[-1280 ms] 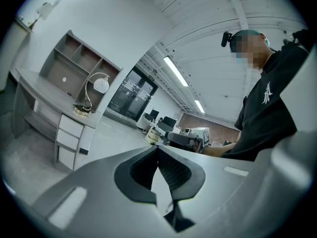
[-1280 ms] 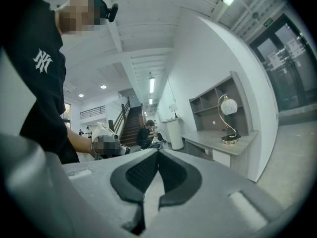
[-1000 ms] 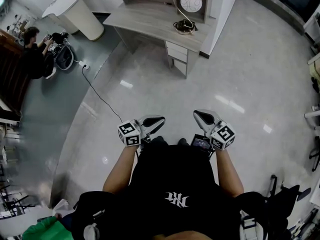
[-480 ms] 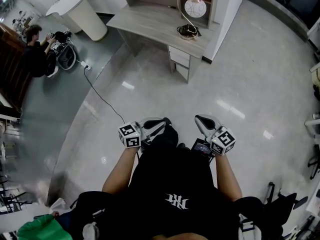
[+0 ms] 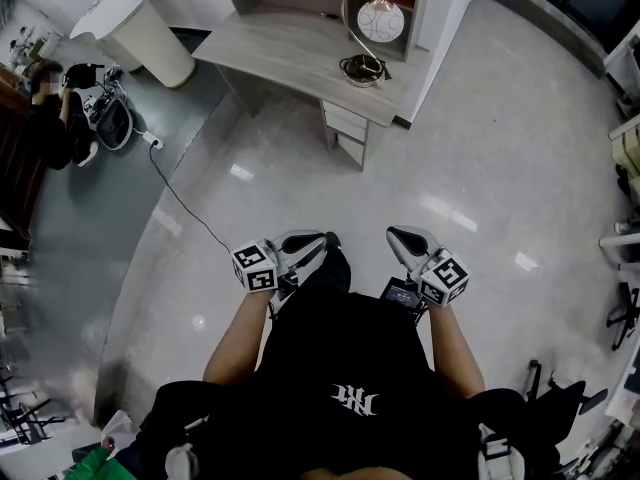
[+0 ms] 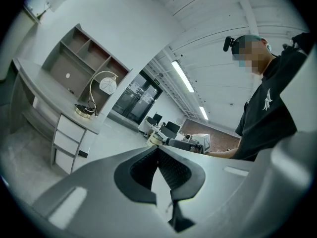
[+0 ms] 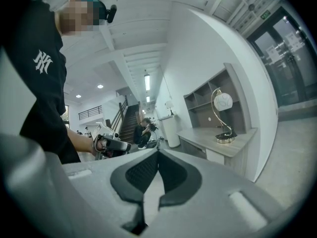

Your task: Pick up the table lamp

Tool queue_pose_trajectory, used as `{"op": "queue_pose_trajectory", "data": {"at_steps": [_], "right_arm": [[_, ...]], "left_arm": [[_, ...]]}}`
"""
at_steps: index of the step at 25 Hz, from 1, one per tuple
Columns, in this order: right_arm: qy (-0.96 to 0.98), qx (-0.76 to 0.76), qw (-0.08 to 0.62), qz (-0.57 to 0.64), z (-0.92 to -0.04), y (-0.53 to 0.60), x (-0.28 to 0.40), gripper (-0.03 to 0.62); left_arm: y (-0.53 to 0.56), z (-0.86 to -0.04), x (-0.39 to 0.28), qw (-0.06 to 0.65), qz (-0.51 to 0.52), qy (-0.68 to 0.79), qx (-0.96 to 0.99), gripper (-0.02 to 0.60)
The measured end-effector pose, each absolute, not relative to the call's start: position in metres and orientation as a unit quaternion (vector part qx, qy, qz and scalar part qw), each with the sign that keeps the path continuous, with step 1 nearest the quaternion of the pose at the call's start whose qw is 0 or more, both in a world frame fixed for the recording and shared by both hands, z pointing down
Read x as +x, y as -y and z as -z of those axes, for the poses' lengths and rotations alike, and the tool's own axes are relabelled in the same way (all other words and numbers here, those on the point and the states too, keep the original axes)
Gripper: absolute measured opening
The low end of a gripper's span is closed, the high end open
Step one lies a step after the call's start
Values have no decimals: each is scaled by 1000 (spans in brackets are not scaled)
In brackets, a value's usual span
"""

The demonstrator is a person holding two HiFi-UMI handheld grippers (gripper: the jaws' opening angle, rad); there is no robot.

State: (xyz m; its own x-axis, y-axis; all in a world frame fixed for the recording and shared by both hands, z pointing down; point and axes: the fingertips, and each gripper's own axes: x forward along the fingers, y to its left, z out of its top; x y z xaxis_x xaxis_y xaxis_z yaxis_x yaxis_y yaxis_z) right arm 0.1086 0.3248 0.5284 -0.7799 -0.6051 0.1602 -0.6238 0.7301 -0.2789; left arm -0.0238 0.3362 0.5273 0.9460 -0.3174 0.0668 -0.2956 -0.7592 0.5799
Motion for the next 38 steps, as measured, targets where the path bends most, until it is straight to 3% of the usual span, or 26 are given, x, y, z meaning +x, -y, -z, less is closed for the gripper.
{"op": "queue_pose_trajectory", "data": {"at_steps": [19,38], "right_arm": [[921,359,56,-138,-506,-114,82,3],[891,438,44,-111,-520,36,99,18]], "left_arm": [[-110,-509,-61,288,41,150,945,-7],[61,-462,-66,154,-21,120,981,9]]}}
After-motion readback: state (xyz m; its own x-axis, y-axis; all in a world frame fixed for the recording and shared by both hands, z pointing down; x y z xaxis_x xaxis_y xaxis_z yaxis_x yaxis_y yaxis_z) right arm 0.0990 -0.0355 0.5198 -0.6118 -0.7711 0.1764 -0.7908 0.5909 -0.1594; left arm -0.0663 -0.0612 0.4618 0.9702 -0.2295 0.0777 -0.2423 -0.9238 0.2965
